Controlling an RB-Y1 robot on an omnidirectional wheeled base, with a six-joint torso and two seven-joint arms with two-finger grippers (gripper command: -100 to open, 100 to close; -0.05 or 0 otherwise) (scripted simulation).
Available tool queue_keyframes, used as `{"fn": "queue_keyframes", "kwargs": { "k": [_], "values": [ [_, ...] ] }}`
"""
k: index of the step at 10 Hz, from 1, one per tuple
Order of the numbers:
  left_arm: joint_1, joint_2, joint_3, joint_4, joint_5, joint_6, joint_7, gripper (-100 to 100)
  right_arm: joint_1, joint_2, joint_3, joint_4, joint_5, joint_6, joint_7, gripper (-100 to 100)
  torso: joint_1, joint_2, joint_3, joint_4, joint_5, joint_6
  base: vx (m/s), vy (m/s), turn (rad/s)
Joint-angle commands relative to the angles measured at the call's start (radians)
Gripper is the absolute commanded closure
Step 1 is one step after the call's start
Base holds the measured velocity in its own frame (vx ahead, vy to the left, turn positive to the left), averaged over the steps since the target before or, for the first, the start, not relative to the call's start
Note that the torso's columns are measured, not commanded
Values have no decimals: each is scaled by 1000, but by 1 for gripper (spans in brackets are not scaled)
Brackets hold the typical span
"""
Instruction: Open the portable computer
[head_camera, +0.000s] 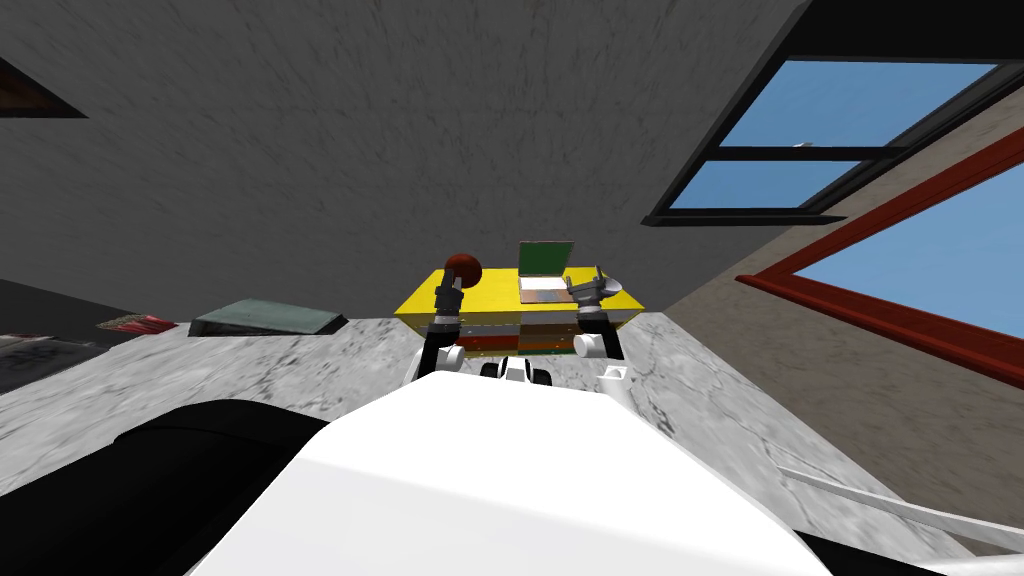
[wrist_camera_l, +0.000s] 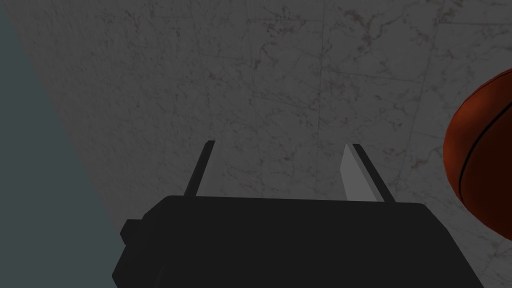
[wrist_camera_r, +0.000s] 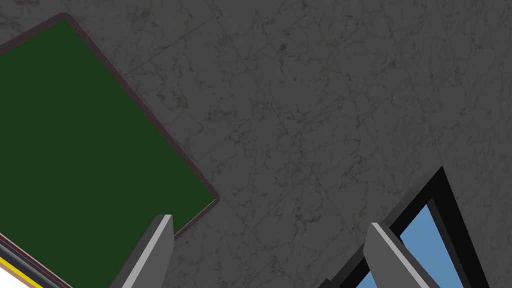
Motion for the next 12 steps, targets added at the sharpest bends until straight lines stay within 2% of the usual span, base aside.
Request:
{"fn": "queue_keyframes", "kwargs": {
  "k": [1,2,3,4,5,6,7,8,9,10,11,12],
  "values": [
    [0,0,0,0,0,0,0,0,-61,-11,1,57,-48,31,-75,-100,0,0,0,0,0,0,21,-17,-10],
    [0,0,0,0,0,0,0,0,-66,-11,1,57,-48,31,-99,-100,0,0,0,0,0,0,17,-13,0],
    [0,0,0,0,0,0,0,0,-104,-21,2,95,-82,52,-129,-100,0,0,0,0,0,0,23,-9,-10],
    [0,0,0,0,0,0,0,0,-109,-21,2,95,-82,52,-155,-100,0,0,0,0,0,0,20,-9,-3],
    [0,0,0,0,0,0,0,0,-149,-31,2,135,-116,73,-185,-100,0,0,0,0,0,0,21,-12,-9],
    [0,0,0,0,0,0,0,0,-153,-31,2,135,-116,73,-212,-100,0,0,0,0,0,0,18,-12,-3],
    [0,0,0,0,0,0,0,0,-195,-41,3,174,-150,94,-243,-100,0,1,0,0,0,0,20,-14,-7],
    [0,0,0,0,0,0,0,0,-197,-41,3,176,-150,94,-269,-100,0,0,0,0,0,0,17,-12,-3],
    [0,0,0,0,0,0,0,0,-240,-52,3,218,-185,116,-299,-100,0,0,0,0,0,0,20,-12,-10],
    [0,0,0,0,0,0,0,0,-242,-52,3,219,-185,116,-326,-100,0,0,0,0,0,0,18,-10,-1],
    [0,0,0,0,0,0,0,0,-286,-63,4,263,-219,137,-356,-100,0,0,0,0,0,0,17,-12,-8],
    [0,0,0,0,0,0,0,0,-287,-63,4,263,-219,137,-383,-100,0,0,0,0,0,0,16,-11,-2]
  ]
}}
